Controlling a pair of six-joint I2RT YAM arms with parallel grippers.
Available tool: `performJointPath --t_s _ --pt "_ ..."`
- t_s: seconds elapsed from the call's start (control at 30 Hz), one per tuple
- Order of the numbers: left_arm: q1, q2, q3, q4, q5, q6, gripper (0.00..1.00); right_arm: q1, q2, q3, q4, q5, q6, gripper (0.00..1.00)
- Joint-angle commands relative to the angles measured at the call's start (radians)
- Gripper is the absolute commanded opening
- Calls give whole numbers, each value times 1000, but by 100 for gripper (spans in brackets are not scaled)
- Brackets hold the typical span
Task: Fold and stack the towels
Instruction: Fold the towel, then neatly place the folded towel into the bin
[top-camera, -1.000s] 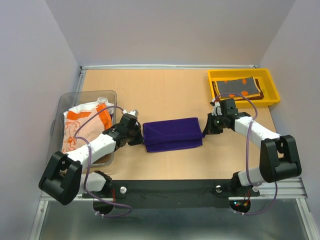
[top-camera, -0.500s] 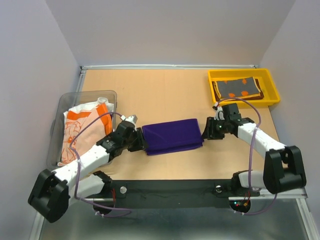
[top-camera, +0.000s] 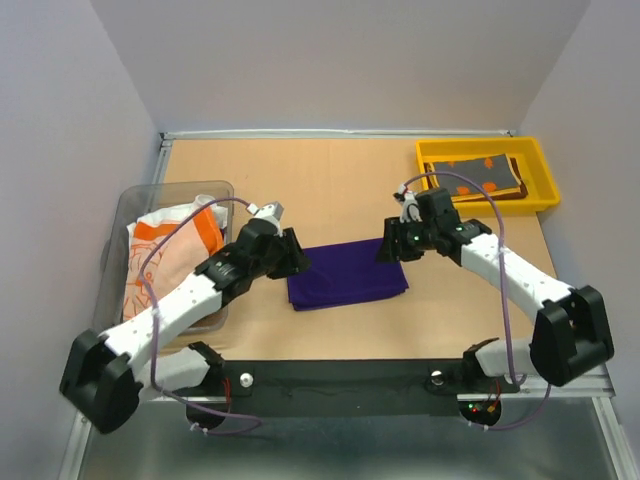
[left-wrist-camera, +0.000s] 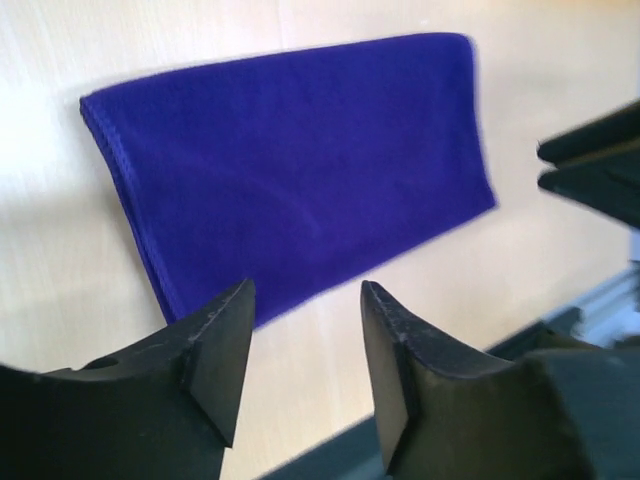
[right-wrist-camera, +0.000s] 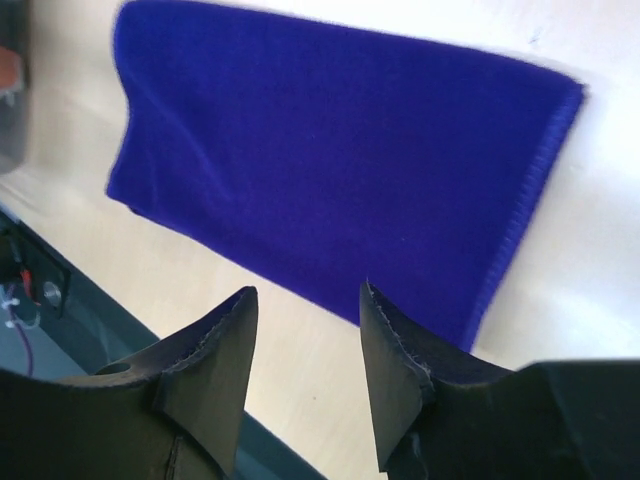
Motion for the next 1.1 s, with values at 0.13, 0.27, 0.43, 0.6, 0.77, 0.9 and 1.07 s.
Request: performJointPath --t_s 0.13,0.27,0.43,0.6,0.77,0.9,1.07 --pt "-76 272 -6 110 -44 10 39 45 115 -131 179 111 98 48" --pt "-105 311 -156 165 24 -47 23 45 121 -249 212 160 136 48" --pt "-109 168 -283 139 25 -133 10 37 12 -359 207 287 210 47" --pt "-109 32 -276 20 4 -153 11 28 -74 -338 209 287 227 47" --pt "-109 -44 -198 -39 -28 -153 21 26 -52 -182 230 240 199 48" --pt "-108 1 -167 5 -122 -155 22 26 55 -80 306 226 181 48" --pt "-97 195 -142 113 -150 -119 22 10 239 -34 396 243 182 44"
